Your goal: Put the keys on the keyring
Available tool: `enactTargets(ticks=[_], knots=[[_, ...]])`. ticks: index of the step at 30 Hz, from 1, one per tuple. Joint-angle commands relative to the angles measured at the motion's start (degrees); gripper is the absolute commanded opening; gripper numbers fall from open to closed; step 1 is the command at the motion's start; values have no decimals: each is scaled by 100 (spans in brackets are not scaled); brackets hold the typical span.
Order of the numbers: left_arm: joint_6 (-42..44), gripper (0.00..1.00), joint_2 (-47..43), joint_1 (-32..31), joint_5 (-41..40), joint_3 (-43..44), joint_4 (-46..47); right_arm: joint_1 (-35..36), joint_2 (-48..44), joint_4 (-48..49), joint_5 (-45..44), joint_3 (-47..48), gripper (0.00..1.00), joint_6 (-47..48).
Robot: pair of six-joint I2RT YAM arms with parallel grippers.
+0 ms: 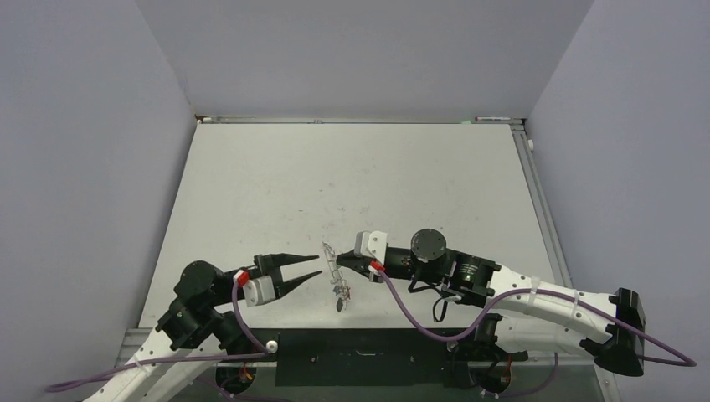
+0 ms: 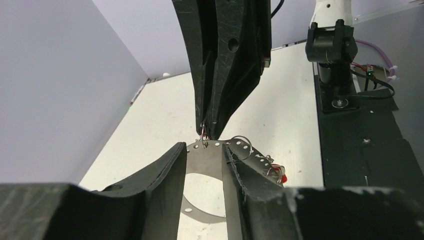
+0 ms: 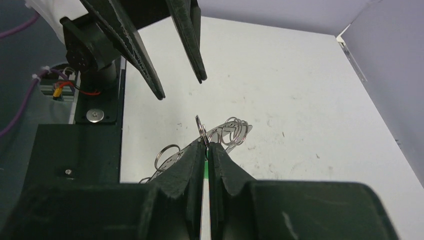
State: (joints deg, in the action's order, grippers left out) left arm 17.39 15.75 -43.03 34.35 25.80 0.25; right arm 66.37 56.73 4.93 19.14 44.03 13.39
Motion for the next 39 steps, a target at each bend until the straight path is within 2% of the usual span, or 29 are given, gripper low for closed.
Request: enactTargets(ticks=[1,3,5,7,8,9,14,18,22,24,28,33,39], knots=[[31,33,350,6,-77,652,-986,59,-94,-260,-321,465,5,312],[25,41,680,5,-82,989,-1451,59,-81,-391,-416,523,5,372],[9,56,947,-9,-4,1244,-1758,55,-90,-458,-505,544,5,421],[-246,82,1105,-50,30,1331,-1727,59,-107,-475,-582,569,5,480],[-396,99,1175,-56,54,1369,-1685,60,-123,-605,-627,576,5,508],[-497,96,1278,-61,70,1436,-1680,56,-145,-689,-669,580,5,538],[-938,96,1732,-135,-276,1836,-1838,58,-197,-946,-779,621,5,618],[-803,98,1913,-283,-705,1840,-1962,60,-152,-1268,-876,766,5,688],[-514,70,2254,-756,-1469,2030,-2289,60,-133,-1475,-932,861,5,738],[-295,62,2421,-1229,-1914,2094,-2379,58,-128,-1442,-808,857,5,759],[-39,60,2707,-1754,-2504,2222,-2341,56,-34,-1467,-719,879,5,790],[134,48,2934,-1779,-2593,2416,-2363,60,-42,-1535,-647,832,5,788],[253,47,2904,-1848,-2790,2544,-2505,60,-160,-1497,-595,748,5,779]])
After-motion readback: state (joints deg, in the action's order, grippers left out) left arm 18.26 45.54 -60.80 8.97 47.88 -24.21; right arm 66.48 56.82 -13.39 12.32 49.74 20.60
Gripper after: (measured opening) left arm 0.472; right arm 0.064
